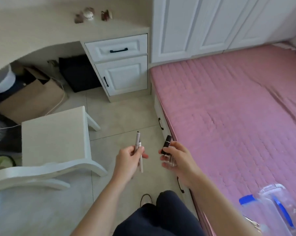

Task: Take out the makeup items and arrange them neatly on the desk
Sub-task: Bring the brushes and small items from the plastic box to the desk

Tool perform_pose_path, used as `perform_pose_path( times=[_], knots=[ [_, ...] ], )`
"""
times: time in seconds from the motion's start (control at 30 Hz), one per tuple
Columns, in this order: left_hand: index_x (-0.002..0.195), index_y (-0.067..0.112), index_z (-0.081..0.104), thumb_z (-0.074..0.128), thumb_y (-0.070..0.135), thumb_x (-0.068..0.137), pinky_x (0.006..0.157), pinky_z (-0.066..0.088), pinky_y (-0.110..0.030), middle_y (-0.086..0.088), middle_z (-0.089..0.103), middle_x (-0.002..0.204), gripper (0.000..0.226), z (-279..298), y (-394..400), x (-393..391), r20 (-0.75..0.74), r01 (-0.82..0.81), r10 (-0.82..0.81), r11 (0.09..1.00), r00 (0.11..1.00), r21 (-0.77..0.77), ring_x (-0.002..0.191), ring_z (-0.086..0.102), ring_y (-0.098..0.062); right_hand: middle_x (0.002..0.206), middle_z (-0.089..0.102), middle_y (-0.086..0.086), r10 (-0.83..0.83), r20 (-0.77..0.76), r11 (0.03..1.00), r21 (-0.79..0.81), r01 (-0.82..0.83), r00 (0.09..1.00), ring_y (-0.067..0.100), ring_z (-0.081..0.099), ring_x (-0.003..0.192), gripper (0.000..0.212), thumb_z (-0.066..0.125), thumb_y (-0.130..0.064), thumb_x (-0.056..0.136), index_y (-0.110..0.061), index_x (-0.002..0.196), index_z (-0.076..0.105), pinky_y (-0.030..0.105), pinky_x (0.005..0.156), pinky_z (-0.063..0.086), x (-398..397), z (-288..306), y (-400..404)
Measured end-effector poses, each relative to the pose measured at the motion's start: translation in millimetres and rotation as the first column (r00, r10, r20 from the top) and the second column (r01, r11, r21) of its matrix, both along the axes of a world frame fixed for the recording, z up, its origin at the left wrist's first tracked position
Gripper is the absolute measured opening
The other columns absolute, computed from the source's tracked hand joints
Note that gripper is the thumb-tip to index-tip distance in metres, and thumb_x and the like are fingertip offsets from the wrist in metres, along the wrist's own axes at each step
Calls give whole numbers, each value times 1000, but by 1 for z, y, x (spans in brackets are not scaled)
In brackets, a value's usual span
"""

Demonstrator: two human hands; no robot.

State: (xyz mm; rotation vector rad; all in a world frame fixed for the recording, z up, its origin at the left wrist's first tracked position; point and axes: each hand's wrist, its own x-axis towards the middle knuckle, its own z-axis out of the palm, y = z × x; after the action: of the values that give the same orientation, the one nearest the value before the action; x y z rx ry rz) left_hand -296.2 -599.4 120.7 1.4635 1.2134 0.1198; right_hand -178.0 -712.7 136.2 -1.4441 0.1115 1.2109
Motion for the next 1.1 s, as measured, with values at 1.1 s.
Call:
perform_pose_path(
  times=[1.1],
  knots=[
    [94, 10, 69, 57, 24, 94, 57, 58, -29, -4, 74, 84, 18, 30, 386, 285, 124, -318, 335, 938, 934, -140, 59, 65, -12, 76, 60, 10, 189, -15, 982, 20, -188, 982, 19, 53, 64, 5, 52, -10, 95, -8, 95, 56, 34, 64, 47, 302, 15, 437]
  ],
)
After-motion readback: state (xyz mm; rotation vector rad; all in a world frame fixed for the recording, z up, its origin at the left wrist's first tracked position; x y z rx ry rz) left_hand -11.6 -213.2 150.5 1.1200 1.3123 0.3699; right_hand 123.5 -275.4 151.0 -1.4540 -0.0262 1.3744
